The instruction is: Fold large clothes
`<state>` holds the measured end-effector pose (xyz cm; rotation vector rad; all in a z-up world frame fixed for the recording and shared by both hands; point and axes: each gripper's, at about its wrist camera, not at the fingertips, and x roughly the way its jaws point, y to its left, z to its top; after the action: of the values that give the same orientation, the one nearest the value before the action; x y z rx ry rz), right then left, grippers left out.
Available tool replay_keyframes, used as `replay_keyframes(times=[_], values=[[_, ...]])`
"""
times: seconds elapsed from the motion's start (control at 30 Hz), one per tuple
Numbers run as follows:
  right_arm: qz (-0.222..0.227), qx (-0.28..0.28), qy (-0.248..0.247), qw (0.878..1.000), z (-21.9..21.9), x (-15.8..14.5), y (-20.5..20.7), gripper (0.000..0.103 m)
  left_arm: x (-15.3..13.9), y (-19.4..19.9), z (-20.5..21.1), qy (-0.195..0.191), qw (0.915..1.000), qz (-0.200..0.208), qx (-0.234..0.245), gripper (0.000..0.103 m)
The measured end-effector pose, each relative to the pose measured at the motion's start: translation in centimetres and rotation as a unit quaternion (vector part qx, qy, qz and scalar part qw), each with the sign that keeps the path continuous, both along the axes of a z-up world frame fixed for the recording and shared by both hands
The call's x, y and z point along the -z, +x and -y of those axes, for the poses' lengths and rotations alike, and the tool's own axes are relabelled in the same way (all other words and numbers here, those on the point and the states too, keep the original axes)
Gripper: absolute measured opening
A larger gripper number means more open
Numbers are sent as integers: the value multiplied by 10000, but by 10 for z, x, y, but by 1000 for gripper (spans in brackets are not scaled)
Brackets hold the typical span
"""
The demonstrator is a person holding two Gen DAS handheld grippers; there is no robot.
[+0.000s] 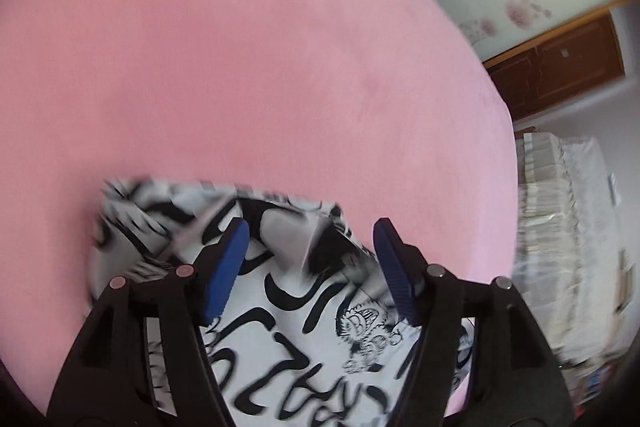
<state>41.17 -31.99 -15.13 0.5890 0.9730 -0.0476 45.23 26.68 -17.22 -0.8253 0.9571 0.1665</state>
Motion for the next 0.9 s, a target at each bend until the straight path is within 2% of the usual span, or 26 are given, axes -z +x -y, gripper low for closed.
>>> replay_keyframes(times=[0.1, 0.17, 0.23, 0.3, 0.33, 0.37, 0.43, 0.5, 0.57, 0.67, 0.73, 0.8, 0.9], values=[[183, -472, -352, 9981, -14, -19, -16, 48, -30, -20, 13, 388, 9982, 262, 373, 61], [247, -1054, -535, 9927, -34, -25, -34, 48, -42, -40, 27, 625, 9965, 373, 400, 61], [265, -1392, -594, 9881, -53, -24, -52, 48, -48, -63, 46, 648, 9952, 413, 600, 60], [210, -1735, -456, 9836, -76, -12, -79, 44, -43, -84, 77, 582, 9933, 336, 939, 51], [146, -1880, -312, 9816, -88, -2, -93, 35, -36, -93, 93, 519, 9919, 212, 1141, 41], [41, -1966, -181, 9803, -101, 6, -104, 28, -27, -100, 109, 417, 9897, 86, 1367, 35], [-204, -2134, 69, 9767, -118, 28, -123, 20, -6, -107, 138, 145, 9842, -136, 1760, 17], [-427, -2359, 206, 9706, -134, 49, -138, 11, 18, -113, 162, -71, 9773, -299, 2095, 14], [-609, -2640, 22, 9626, -156, 66, -149, 9, 40, -118, 185, -149, 9693, -418, 2420, 13], [-611, -3051, -282, 9499, -181, 84, -161, 7, 64, -121, 210, 37, 9602, -746, 2690, 13], [-620, -3161, -405, 9458, -189, 95, -157, 6, 80, -119, 212, 140, 9587, -935, 2683, 13], [-777, -3232, -529, 9416, -192, 112, -152, 1, 94, -118, 211, 299, 9580, -1237, 2569, 10], [-915, -3220, -276, 9419, -184, 128, -138, 1, 111, -119, 207, 663, 9598, -1533, 2254, 1]])
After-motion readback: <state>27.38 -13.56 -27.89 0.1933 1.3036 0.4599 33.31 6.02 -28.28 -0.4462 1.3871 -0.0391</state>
